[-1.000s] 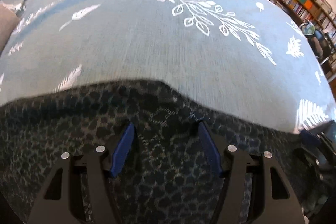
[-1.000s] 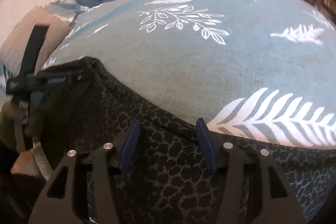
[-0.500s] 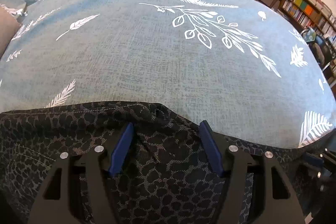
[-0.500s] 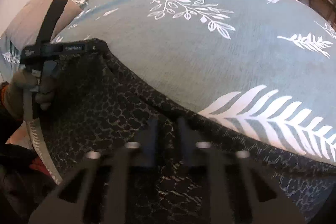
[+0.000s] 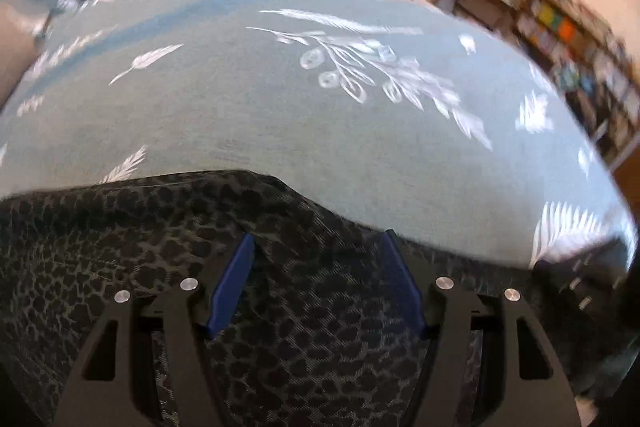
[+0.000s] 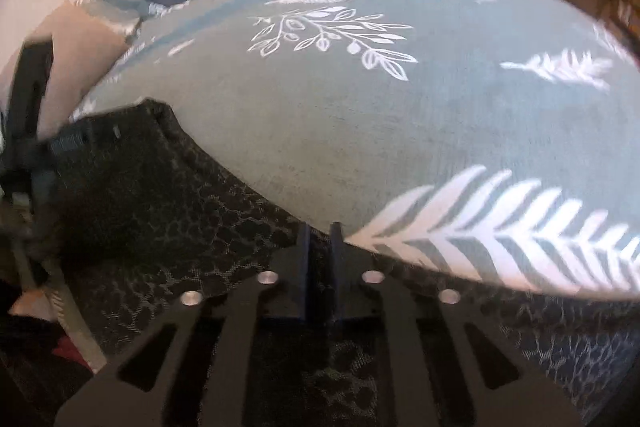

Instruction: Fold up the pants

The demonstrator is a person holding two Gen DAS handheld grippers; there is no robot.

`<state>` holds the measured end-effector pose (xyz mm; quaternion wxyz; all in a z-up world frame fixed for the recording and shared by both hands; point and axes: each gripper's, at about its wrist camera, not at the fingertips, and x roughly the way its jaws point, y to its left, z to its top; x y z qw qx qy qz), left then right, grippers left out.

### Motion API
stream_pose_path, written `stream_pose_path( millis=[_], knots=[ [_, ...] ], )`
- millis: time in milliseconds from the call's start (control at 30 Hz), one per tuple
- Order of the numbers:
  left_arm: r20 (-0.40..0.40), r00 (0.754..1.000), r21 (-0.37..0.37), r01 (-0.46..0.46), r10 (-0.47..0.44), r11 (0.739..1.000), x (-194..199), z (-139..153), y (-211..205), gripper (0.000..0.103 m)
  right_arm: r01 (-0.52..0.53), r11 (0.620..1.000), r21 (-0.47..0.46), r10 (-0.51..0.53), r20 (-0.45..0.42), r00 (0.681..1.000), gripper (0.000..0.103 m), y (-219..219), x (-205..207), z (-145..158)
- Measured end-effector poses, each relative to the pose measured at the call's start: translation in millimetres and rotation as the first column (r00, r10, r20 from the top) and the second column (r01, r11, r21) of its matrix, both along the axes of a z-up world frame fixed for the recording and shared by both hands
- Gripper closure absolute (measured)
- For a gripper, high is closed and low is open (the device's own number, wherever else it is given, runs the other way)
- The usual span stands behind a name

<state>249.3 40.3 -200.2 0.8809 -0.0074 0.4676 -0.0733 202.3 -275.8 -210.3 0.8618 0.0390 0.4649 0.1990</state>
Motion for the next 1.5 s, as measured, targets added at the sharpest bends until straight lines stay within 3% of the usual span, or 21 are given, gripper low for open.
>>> stream_pose_path(
  millis=[33,100,200,367,500,633,700,867,1067,1200,1400,1467,1500],
  knots=[
    [-0.006,1.000,0.026,-0.002,0.002,1.000,1,-5,-2,0.038,0.035,0.999,0.018,-0.036,0.010,0.999,0.068,-9,-3,6],
    [-0.023,0.999,0.020,-0.022,0.022,1.000,5,-14,0,0.036,0.098,0.995,0.037,-0.100,0.055,0.994,0.055,-26,-14,16],
    [-0.007,0.999,0.013,-0.040,0.040,0.999,10,-17,3,0.036,0.201,0.978,0.052,-0.204,0.068,0.977,0.054,-62,-29,23],
    [0.009,0.999,0.072,-0.037,0.036,0.997,8,-19,-5,0.036,0.364,0.929,0.061,-0.367,0.054,0.929,0.054,-131,-52,9],
    [0.009,0.999,0.105,-0.040,0.039,0.994,11,-22,-10,0.036,0.364,0.927,0.093,-0.371,0.070,0.926,0.064,-162,-55,-1],
    [0.016,0.999,0.147,-0.044,0.042,0.988,11,-22,-18,0.035,0.364,0.924,0.118,-0.375,0.091,0.923,0.065,-182,-48,-1],
    [0.018,0.999,0.165,-0.048,0.045,0.985,11,-21,-20,0.035,0.448,0.891,0.065,-0.453,0.119,0.884,0.063,-201,-46,2],
    [0.026,0.997,0.159,-0.069,0.066,0.985,7,-9,-23,0.036,0.555,0.820,0.141,-0.573,0.165,0.803,0.061,-252,-81,25],
    [0.045,0.998,0.132,-0.045,0.039,0.990,2,6,-38,0.036,0.642,0.760,0.100,-0.650,0.160,0.743,0.057,-304,-123,21],
    [0.054,0.999,0.126,-0.004,-0.003,0.992,0,12,-57,0.036,0.653,0.751,0.098,-0.660,0.138,0.738,0.057,-321,-128,12],
    [0.037,0.999,0.147,0.034,-0.039,0.989,-3,8,-76,0.036,0.591,0.800,0.104,-0.599,0.099,0.794,0.058,-321,-104,-4],
    [0.030,0.999,0.150,0.029,-0.034,0.988,-3,6,-77,0.036,0.591,0.805,0.058,-0.593,0.126,0.795,0.083,-315,-105,0],
    [0.026,0.999,0.152,0.023,-0.028,0.988,-2,5,-76,0.036,0.594,0.803,0.051,-0.595,0.139,0.792,0.089,-313,-107,4]
  ],
)
